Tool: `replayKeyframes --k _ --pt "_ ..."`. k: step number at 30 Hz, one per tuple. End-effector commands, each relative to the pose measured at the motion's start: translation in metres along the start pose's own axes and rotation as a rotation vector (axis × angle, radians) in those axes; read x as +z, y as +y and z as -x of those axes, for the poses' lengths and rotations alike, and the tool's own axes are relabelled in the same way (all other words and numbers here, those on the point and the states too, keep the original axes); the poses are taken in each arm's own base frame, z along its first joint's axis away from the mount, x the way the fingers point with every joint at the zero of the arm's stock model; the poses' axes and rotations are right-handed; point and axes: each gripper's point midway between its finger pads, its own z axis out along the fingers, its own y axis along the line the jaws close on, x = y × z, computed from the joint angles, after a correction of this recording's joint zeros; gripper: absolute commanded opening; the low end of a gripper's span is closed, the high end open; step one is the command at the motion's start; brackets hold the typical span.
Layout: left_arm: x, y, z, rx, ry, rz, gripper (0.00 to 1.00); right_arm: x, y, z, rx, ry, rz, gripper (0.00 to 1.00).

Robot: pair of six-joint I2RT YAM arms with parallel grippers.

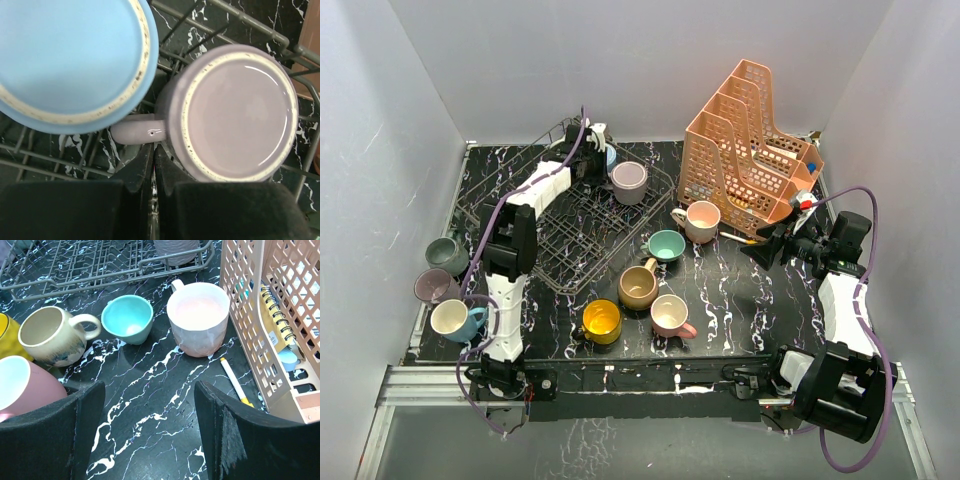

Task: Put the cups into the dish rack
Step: Adjust the cup in the dish rack.

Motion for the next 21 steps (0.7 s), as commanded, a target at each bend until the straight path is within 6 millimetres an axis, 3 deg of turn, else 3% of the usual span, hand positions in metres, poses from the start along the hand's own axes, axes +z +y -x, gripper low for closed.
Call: replayKeyframes --k 1,7,12,16,21 --pt "-0.006 0.011 0.016 0.042 0.001 0.037 0.00 -0.002 -0.003 0.011 -0.065 -0.017 -0.012 0.74" --pt "-0.005 0.009 0.023 0.051 0.001 0.025 0.00 -0.002 -0.003 0.011 -0.066 -0.016 -0.013 0.74" --pt "-0.026 0.004 0.033 0.045 -0.042 0.022 0.00 -0.002 -0.003 0.011 -0.066 -0.016 -0.014 0.74" --pt "-0.057 -0.004 0.039 0.037 -0.098 0.010 0.03 -0.002 -0.003 0.011 -0.069 -0.016 -0.013 0.74" --pt "-0.125 -0.025 0.043 0.019 -0.218 -0.055 0.06 -0.002 -0.003 0.010 -0.075 -0.015 -0.015 0.74"
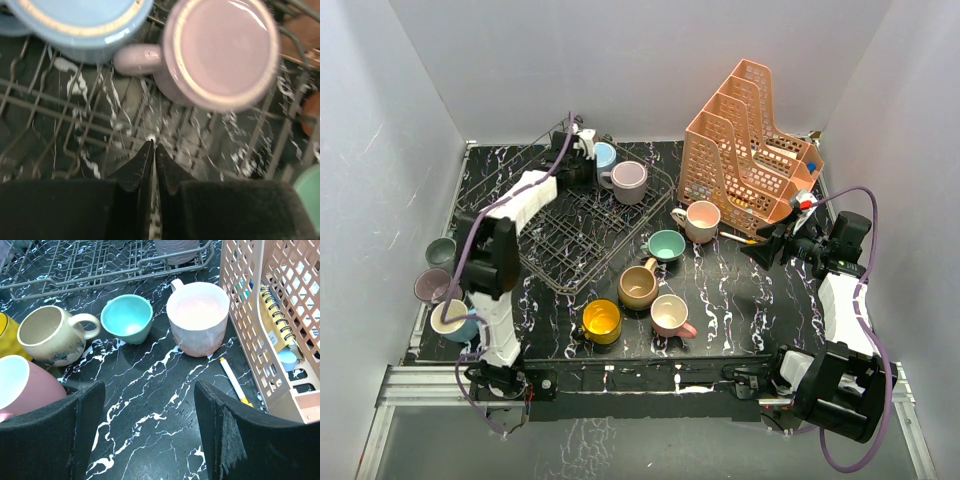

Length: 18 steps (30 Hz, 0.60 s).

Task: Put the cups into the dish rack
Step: Adjust the cup in the dish rack, then pick up the cup at the center of the board.

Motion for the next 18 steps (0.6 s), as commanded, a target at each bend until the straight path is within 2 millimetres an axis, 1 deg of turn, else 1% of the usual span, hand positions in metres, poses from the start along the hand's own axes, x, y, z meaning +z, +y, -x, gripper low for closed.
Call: replayKeyframes --k 1,2,3,4,5,6,8,9,10,11,12,15,18 --pt "-0.107 -0.031 0.060 0.001 -0.288 -0.083 0.06 -0.003 -0.003 0.010 -0.071 -0.015 -0.015 0.74" --pt "-0.121 -0.034 0.054 -0.006 -0.314 -0.094 0.09 -0.003 -0.003 0.009 -0.075 -0.014 -0.016 0.74" --pt "-0.139 -0.036 0.050 -0.016 -0.350 -0.101 0.14 -0.003 -0.003 0.009 -0.077 -0.013 -0.018 0.74" --pt "-0.155 -0.038 0.045 -0.034 -0.383 -0.103 0.22 -0.003 -0.002 0.009 -0.081 -0.014 -0.014 0.74" --pt "-0.172 -0.041 0.039 -0.059 -0.422 -0.108 0.32 -0.003 -0.001 0.008 -0.085 -0.014 -0.011 0.74" --pt "-0.184 -0.042 0.021 -0.096 -0.440 -0.118 0.46 -0.003 0.000 0.008 -0.091 -0.016 -0.009 0.74" --pt "-0.213 -0.047 0.003 -0.175 -0.516 -0.149 0.71 -0.005 0.003 0.008 -0.105 -0.020 0.001 0.74" --pt "-0.225 -0.047 -0.007 -0.230 -0.546 -0.163 0.84 -0.005 0.005 0.007 -0.113 -0.023 0.005 0.74" --pt "-0.238 -0.049 -0.015 -0.270 -0.578 -0.183 0.91 -0.006 0.007 0.007 -0.119 -0.026 0.007 0.74" --pt "-0.248 -0.052 -0.025 -0.312 -0.598 -0.205 0.95 -0.007 0.009 0.007 -0.128 -0.028 0.008 0.74" --pt "-0.258 -0.056 -0.032 -0.335 -0.611 -0.231 0.96 -0.008 0.010 0.007 -0.137 -0.030 0.008 0.74" --pt "-0.282 -0.065 -0.053 -0.382 -0.617 -0.277 0.96 -0.010 0.016 0.006 -0.152 -0.034 0.015 0.76" --pt "-0.299 -0.075 -0.069 -0.409 -0.602 -0.327 0.96 -0.013 0.028 0.004 -0.184 -0.019 0.051 0.76"
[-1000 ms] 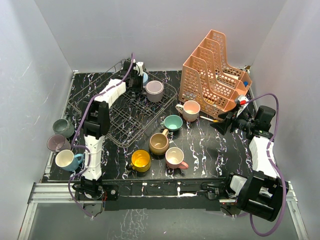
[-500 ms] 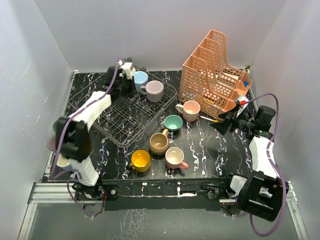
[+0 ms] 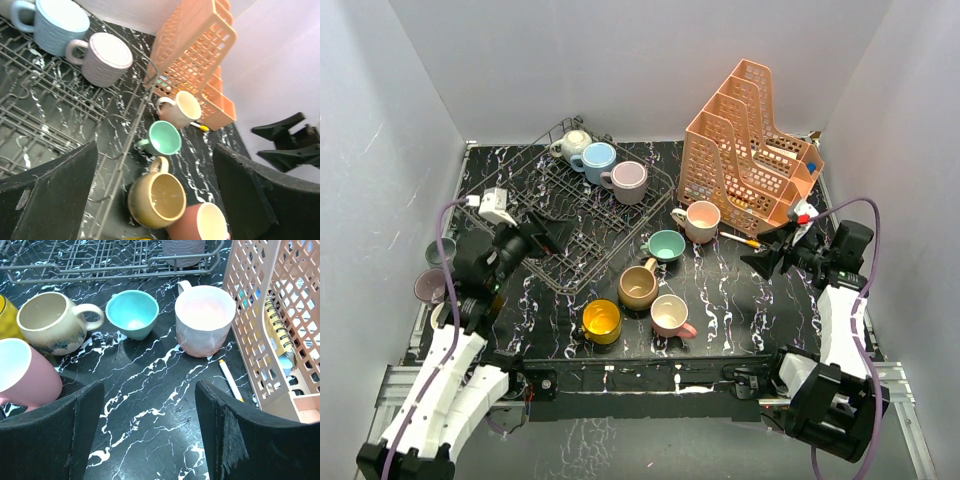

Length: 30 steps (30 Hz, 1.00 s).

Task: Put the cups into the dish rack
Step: Pick up the cup at the center of the board.

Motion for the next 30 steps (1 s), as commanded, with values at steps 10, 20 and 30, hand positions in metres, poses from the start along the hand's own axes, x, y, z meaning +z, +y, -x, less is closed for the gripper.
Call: replayKeyframes --k 10,20,30 --pt "-0.047 -0.035 -0.022 -0.191 0.059 -0.141 0.95 -0.013 0.020 0.006 -0.139 0.125 0.145 0.78" --pt "-0.030 -0.038 -0.032 -0.276 0.098 -0.196 0.95 0.020 0.029 0.013 -0.320 0.313 0.294 0.79" --pt "-0.025 -0.040 -0.033 -0.343 0.092 -0.215 0.94 0.091 0.014 0.034 -0.430 0.370 0.270 0.81"
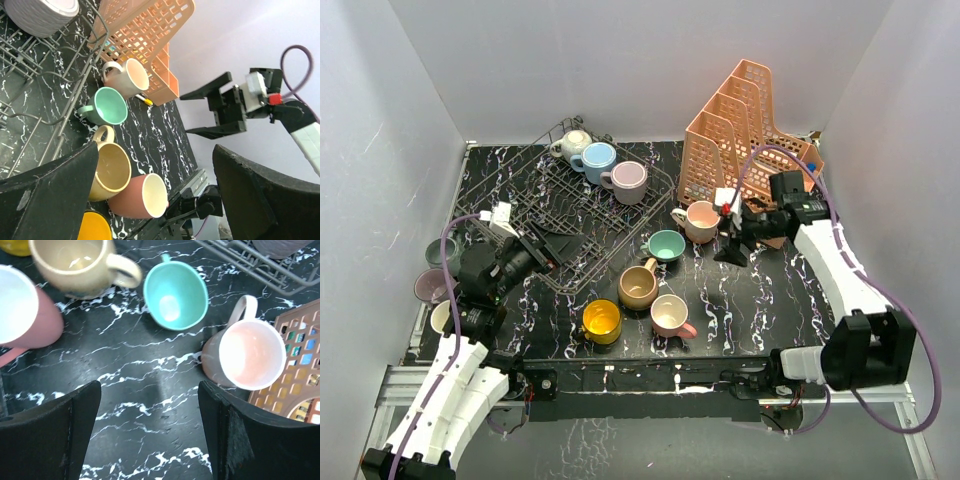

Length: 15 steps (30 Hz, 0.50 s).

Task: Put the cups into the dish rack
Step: Pick up the cup at the center of the board.

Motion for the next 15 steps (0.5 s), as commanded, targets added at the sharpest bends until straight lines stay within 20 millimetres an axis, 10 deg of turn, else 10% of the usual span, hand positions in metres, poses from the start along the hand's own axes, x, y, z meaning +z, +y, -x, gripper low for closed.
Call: replayKeyframes --k 1,15 --pt "-0.002 -0.012 0.003 -0.020 -0.017 -0.055 0.94 0.013 -0.055 0.024 0.005 0.030 -0.122 0.81" --pt "-0.002 -0.018 0.009 -0.142 -0.078 -0.108 0.93 0.035 -0.126 0.003 0.464 0.087 -0.419 0.82"
